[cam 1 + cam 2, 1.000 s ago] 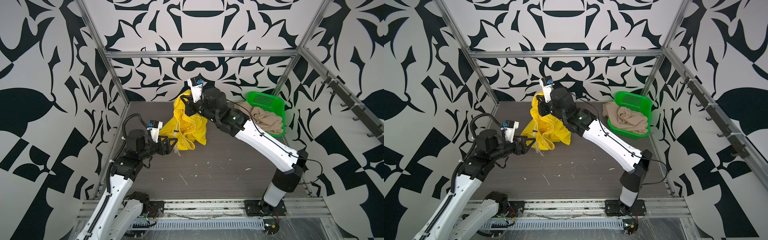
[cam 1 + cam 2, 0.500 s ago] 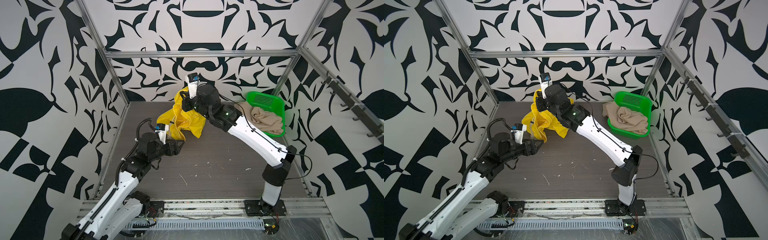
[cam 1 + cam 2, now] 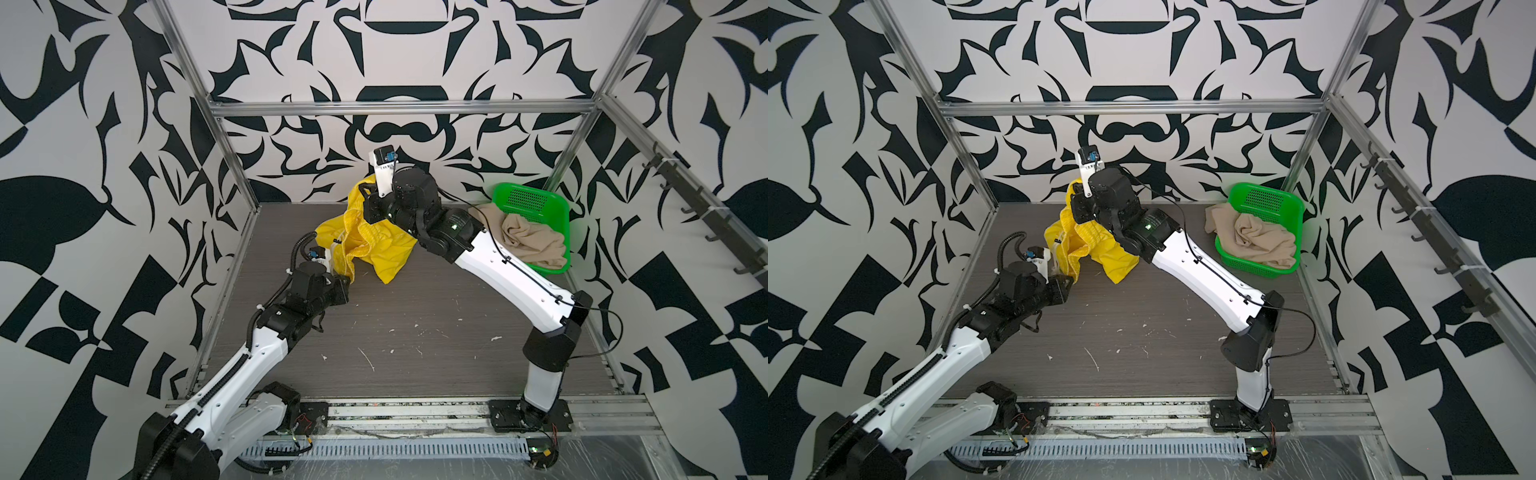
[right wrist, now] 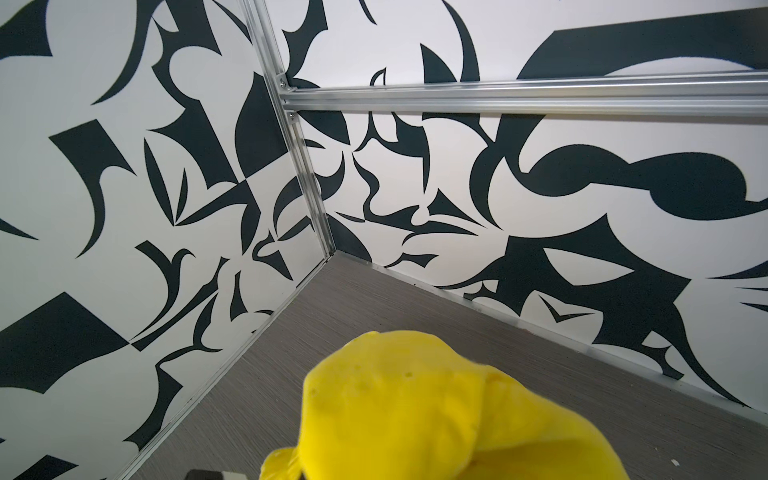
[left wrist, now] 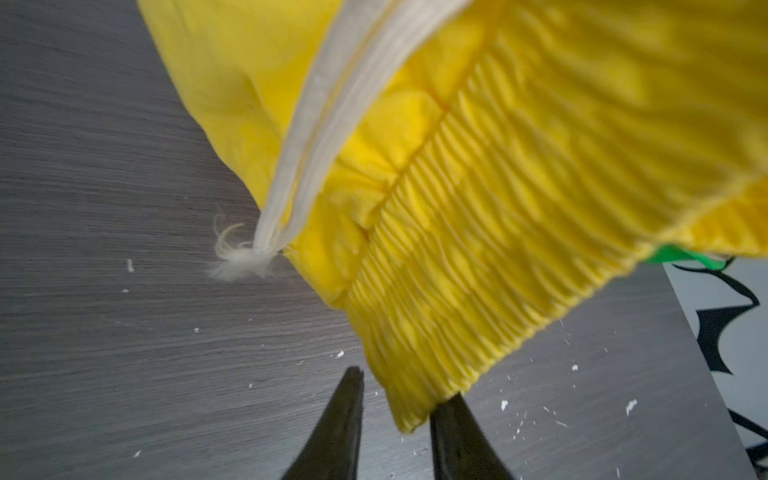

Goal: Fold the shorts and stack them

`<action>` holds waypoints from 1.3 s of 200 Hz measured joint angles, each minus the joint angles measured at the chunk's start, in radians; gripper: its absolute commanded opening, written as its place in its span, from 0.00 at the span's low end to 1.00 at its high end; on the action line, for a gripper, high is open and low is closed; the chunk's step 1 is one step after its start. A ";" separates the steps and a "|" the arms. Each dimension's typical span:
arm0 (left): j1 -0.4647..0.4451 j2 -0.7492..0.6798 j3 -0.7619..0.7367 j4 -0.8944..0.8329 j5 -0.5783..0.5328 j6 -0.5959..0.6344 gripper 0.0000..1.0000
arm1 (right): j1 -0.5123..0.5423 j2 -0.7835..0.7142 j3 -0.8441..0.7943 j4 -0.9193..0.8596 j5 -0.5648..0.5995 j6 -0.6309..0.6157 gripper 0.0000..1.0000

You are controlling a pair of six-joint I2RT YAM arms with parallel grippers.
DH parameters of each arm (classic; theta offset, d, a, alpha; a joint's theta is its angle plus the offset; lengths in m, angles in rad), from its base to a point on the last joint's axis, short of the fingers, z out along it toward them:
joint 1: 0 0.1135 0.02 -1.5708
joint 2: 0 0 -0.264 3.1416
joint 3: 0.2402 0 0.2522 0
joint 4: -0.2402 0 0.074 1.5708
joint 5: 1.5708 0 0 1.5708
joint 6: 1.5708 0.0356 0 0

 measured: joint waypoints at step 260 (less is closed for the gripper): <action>0.002 0.135 1.162 -0.697 -0.602 0.732 0.00 | -0.282 -0.171 -0.084 -0.013 -0.475 0.019 0.00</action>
